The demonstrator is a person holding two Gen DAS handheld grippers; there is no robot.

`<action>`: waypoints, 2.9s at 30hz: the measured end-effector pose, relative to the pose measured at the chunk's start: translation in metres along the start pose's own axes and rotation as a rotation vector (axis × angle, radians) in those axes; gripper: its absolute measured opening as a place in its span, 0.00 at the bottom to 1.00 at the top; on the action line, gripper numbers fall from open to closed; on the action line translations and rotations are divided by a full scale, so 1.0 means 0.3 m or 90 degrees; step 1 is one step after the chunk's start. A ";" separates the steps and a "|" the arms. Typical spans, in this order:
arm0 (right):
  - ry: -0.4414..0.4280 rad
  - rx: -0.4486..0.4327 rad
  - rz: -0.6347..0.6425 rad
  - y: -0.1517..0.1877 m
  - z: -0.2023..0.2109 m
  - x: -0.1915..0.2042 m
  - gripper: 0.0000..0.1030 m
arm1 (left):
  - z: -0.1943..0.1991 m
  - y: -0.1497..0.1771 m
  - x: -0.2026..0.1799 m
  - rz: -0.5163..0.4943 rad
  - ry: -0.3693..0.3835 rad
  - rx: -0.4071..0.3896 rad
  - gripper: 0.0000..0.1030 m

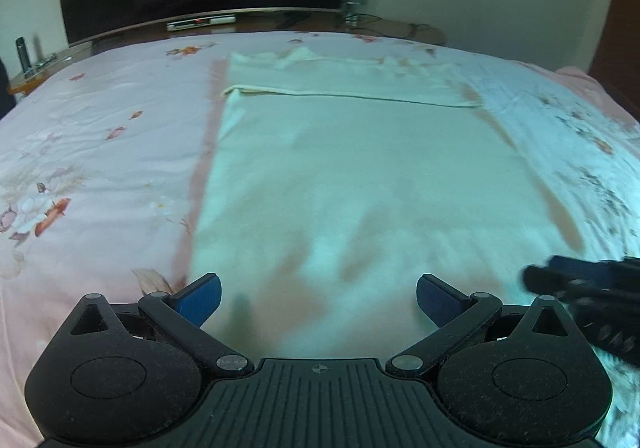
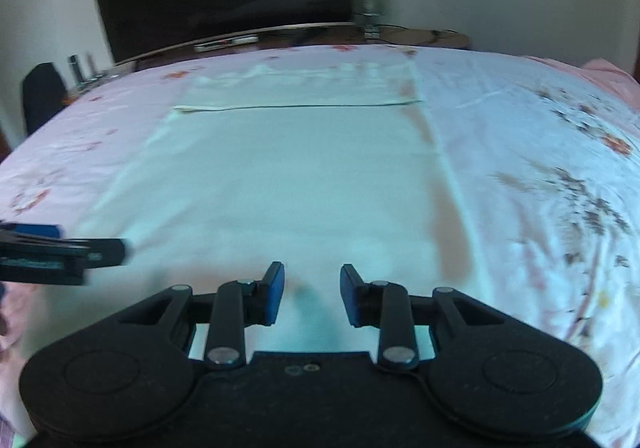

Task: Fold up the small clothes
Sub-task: 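Position both open grippers at the ribbed hem of the sweater, then close both grippers on the ribbed sweater hem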

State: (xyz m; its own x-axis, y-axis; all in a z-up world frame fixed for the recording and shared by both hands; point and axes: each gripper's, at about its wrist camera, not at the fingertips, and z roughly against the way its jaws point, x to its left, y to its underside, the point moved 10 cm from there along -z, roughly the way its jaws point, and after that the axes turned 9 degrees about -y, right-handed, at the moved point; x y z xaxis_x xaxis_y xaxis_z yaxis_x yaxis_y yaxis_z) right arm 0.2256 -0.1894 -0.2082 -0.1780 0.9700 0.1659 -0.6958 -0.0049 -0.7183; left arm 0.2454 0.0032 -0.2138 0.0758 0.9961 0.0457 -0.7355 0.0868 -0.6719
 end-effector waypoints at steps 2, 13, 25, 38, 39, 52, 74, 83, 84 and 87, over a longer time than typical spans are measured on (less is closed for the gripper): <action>-0.014 0.004 0.007 0.010 0.005 0.042 0.30 | 0.013 0.021 -0.010 -0.002 0.010 0.003 1.00; 0.021 0.047 0.060 0.125 -0.021 0.086 0.30 | -0.014 0.169 0.004 -0.073 -0.012 0.005 1.00; 0.080 0.033 0.026 0.188 0.099 -0.072 0.30 | 0.033 0.214 0.094 -0.055 -0.022 0.018 1.00; 0.089 0.019 -0.009 0.158 0.175 -0.112 0.33 | 0.084 0.201 0.155 -0.005 -0.026 0.023 1.00; 0.089 0.016 -0.010 0.155 0.180 -0.115 0.35 | 0.085 0.198 0.160 -0.005 -0.026 0.023 1.00; 0.112 0.019 -0.077 0.226 0.228 -0.214 0.48 | 0.051 0.249 0.167 0.010 -0.004 0.029 1.00; 0.078 0.016 -0.152 0.253 0.235 -0.221 0.32 | 0.075 0.260 0.218 0.081 0.047 0.014 0.72; 0.069 0.025 -0.149 0.246 0.216 -0.206 0.16 | 0.078 0.255 0.238 0.117 0.080 0.032 0.41; 0.069 0.025 -0.145 0.245 0.215 -0.204 0.18 | 0.085 0.262 0.230 0.119 0.087 0.038 0.41; 0.068 0.023 -0.144 0.247 0.214 -0.203 0.21 | 0.089 0.277 0.207 0.126 0.102 0.050 0.41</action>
State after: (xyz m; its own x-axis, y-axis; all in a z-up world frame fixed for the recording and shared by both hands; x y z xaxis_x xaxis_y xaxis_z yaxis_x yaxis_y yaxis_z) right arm 0.1403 -0.2646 -0.2281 0.0589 0.9674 0.2462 -0.7347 0.2090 -0.6454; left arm 0.1712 0.0728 -0.2470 0.0260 0.9789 -0.2026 -0.7958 -0.1024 -0.5968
